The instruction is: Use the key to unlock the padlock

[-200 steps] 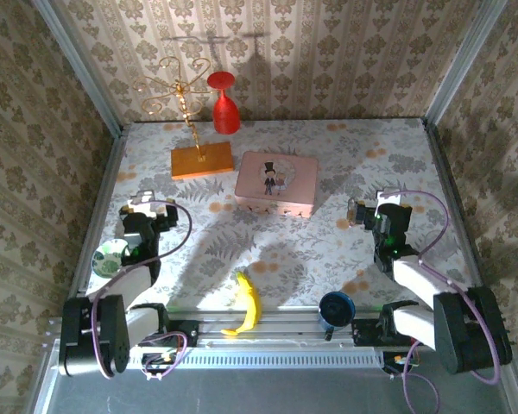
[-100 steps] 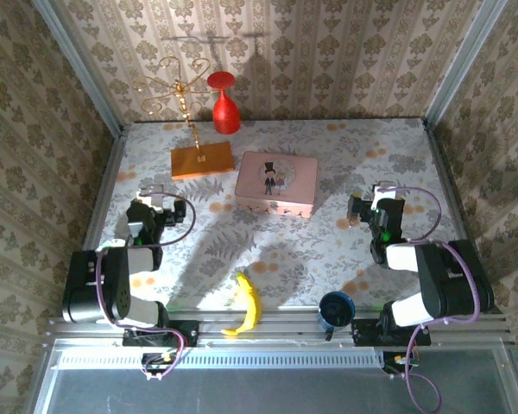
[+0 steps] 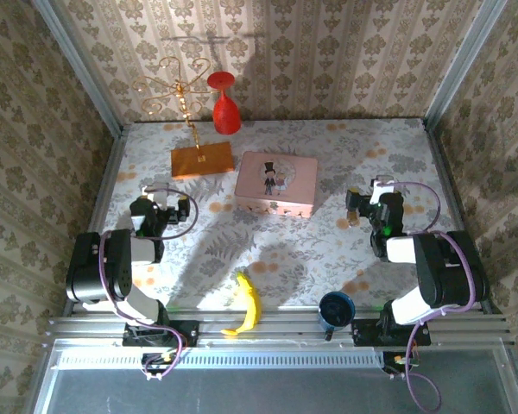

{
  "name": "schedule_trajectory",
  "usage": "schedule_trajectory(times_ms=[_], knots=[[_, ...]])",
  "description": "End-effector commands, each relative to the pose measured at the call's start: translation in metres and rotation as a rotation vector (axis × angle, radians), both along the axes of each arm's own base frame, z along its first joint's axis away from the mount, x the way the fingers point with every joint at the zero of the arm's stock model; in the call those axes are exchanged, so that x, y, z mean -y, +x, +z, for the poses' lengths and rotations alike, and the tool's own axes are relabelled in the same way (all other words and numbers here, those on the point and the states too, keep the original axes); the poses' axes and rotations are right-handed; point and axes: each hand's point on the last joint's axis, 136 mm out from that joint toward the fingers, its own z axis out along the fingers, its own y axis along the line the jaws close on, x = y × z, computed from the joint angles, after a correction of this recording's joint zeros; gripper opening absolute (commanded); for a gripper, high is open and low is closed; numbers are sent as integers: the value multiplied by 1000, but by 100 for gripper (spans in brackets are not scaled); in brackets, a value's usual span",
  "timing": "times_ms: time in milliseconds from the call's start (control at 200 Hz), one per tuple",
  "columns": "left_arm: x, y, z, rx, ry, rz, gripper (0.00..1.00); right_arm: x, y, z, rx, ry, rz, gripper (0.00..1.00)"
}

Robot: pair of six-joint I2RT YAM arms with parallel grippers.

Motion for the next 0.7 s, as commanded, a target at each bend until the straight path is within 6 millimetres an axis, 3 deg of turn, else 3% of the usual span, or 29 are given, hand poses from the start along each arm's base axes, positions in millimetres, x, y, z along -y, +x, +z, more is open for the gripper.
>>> schedule_trajectory(times_ms=[0,185,695], knots=[[-2,7,12,39,17,3,100,-21,1,-2,-6,38,158,100],[-1,7,11,37,18,2,100,-3,2,-2,-13,31,38,100],[1,7,12,37,25,-2,100,-5,3,-2,-15,10,30,100]])
